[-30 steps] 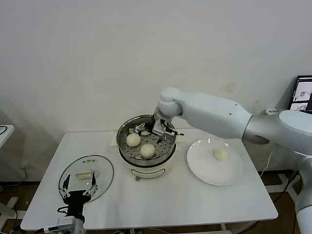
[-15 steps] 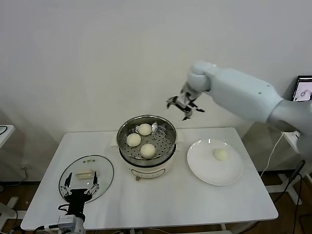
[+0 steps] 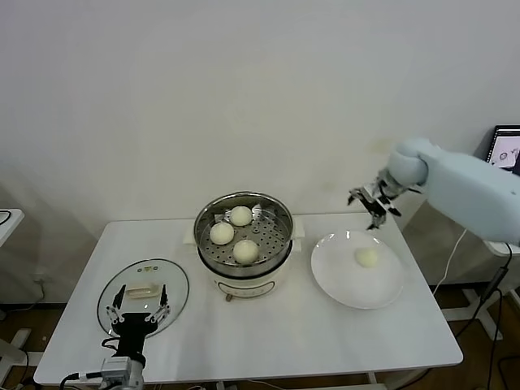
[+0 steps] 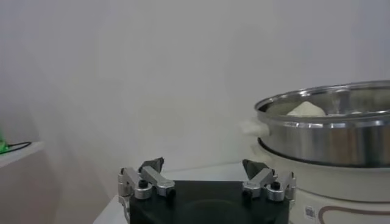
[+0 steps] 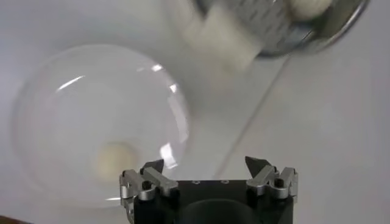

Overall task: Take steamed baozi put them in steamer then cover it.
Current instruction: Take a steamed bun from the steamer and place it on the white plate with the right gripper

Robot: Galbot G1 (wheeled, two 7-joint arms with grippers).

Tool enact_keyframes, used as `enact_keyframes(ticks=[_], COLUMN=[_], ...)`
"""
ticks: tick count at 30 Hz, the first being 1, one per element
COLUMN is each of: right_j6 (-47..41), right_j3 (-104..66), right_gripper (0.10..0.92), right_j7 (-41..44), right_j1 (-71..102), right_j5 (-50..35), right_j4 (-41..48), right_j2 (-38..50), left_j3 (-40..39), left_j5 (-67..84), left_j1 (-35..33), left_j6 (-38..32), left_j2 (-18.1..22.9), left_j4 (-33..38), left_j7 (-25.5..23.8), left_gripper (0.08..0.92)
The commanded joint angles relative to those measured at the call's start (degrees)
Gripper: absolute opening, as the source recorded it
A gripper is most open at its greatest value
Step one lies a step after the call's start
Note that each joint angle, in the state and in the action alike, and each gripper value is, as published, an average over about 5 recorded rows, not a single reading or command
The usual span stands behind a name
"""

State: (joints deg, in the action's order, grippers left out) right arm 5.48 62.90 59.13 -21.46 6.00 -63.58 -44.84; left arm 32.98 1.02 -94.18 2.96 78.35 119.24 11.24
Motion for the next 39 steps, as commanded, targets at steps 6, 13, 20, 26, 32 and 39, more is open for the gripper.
enact_keyframes(ticks=[6,13,20,26,32,39], right_j6=[-2.82,-1.42,0.12,0.59,1.13,1.54], right_j3=[-11.75,-13.26,-16.97,-18.68,-19.26,-20.25], right_gripper=[0.823,0.823,0.823,0.823,0.823,0.823], right_j7=[0.23,1.41,-0.28,-0.97,-1.28,-2.16], right_j1=[14.42,16.12,19.16,20.58,20.48,20.87], right_j5=[7.10,9.18,12.81,13.75,13.82,14.32], right_j4=[5.47,8.68,13.85,16.25,17.84,19.40], right_j2=[2.51,0.15,-3.65,-5.87,-7.15,-8.52], left_j3=[0.24,0.49,0.64,0.82,0.79,0.79], left_j5=[-0.85,-1.00,-1.05,-1.04,-1.15,-1.25], left_j1=[-0.79,-1.16,-1.30,-1.25,-1.21,-1.32], left_j6=[-0.36,-0.46,-0.47,-0.45,-0.53,-0.66], left_j2=[0.72,1.03,1.09,1.07,1.31,1.37], left_j4=[-0.49,-0.51,-0.65,-0.91,-1.24,-1.26], left_j7=[0.02,0.04,-0.09,-0.07,-0.06,-0.08], left_gripper=[0.823,0.823,0.823,0.823,0.823,0.823])
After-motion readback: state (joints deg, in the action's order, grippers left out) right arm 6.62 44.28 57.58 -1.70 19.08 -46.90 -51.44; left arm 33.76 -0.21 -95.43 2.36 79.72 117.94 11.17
